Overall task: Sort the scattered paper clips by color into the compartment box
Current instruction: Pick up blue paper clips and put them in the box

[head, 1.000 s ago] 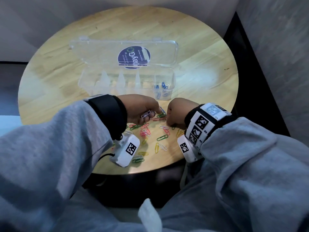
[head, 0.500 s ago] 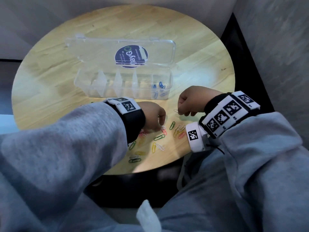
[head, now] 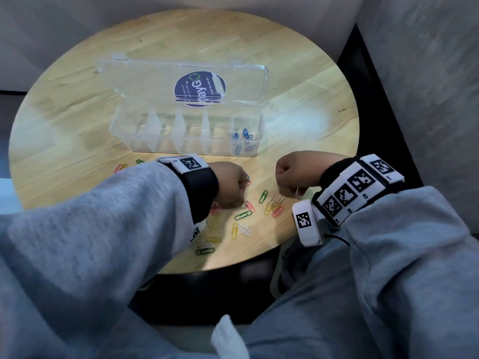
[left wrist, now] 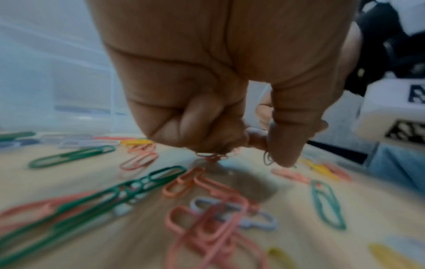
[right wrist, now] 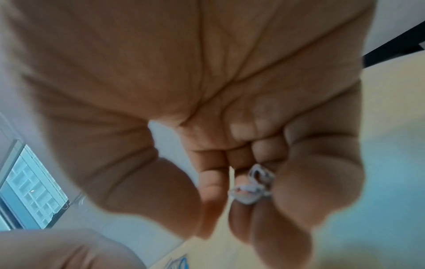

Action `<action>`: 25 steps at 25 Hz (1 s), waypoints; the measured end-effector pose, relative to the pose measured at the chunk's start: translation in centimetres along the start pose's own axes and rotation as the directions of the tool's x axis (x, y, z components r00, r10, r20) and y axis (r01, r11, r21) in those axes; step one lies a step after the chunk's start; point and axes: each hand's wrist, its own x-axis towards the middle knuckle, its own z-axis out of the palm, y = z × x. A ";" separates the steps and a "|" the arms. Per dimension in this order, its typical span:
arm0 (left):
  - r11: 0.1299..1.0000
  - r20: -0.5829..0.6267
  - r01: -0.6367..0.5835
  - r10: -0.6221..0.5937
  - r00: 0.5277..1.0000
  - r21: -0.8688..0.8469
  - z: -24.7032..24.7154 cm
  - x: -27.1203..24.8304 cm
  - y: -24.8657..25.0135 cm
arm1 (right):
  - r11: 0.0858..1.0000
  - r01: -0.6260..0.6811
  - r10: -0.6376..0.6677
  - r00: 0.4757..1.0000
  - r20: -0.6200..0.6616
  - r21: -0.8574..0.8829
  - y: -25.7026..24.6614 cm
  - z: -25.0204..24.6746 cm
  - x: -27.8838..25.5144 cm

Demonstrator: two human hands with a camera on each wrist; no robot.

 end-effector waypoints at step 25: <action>0.988 0.165 -0.144 0.153 0.974 -0.062 -0.8 -1.8 0.6 | 0.973 0.057 -0.062 0.998 -0.013 -0.225 -0.2 1.0 0.0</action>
